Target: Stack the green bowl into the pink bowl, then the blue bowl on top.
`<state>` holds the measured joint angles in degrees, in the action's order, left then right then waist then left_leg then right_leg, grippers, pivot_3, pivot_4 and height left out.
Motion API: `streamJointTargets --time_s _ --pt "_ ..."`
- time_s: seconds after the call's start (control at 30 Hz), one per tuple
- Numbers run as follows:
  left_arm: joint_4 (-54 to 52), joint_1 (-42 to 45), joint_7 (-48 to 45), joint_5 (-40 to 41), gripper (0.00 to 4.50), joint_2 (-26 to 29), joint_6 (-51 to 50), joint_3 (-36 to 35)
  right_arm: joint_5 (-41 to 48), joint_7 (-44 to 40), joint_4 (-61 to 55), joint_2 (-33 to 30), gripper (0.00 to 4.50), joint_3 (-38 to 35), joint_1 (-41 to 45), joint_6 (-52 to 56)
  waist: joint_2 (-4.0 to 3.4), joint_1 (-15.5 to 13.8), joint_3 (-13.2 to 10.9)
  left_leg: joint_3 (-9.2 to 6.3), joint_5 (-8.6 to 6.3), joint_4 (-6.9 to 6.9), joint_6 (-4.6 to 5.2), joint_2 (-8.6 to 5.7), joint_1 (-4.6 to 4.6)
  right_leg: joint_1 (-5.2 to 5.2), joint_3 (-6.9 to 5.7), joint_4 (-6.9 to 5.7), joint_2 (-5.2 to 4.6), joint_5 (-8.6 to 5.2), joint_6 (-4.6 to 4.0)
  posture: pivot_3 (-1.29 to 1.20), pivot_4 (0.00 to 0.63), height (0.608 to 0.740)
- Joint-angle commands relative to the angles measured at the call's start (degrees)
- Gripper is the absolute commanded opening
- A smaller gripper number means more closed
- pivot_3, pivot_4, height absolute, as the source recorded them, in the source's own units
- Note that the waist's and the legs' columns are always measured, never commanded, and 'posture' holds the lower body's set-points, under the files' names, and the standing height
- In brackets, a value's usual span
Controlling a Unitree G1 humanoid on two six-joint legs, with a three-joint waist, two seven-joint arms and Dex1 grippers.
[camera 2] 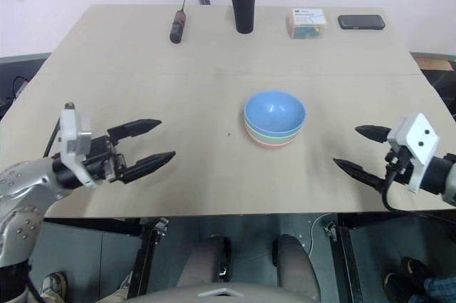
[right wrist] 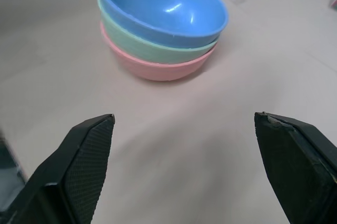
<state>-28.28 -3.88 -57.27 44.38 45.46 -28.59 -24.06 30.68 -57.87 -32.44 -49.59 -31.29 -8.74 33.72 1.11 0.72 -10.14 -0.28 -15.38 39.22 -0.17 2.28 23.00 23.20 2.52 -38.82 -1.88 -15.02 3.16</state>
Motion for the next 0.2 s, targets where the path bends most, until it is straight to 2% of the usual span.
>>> streamJointTargets --time_s 0.03,0.2 --pt "-1.9 -0.5 2.0 -2.5 4.50 1.8 0.5 -1.0 1.6 -1.3 -0.5 -1.3 4.44 -3.7 -0.5 -1.8 0.00 -0.1 0.0 0.02 0.00 -0.02 0.00 -0.01 -0.17 -0.15 0.02 0.03 0.00 -0.01 0.00 0.00 0.150 0.740" --pt "-1.9 0.0 2.0 -0.9 4.50 2.2 -0.9 -0.2 2.0 -1.6 0.3 -1.4 4.44 -4.3 -0.9 -2.9 0.01 0.0 0.0 0.03 0.00 -0.03 0.00 0.00 -0.27 -0.21 0.05 0.05 0.03 -0.02 -0.01 0.00 0.150 0.740"
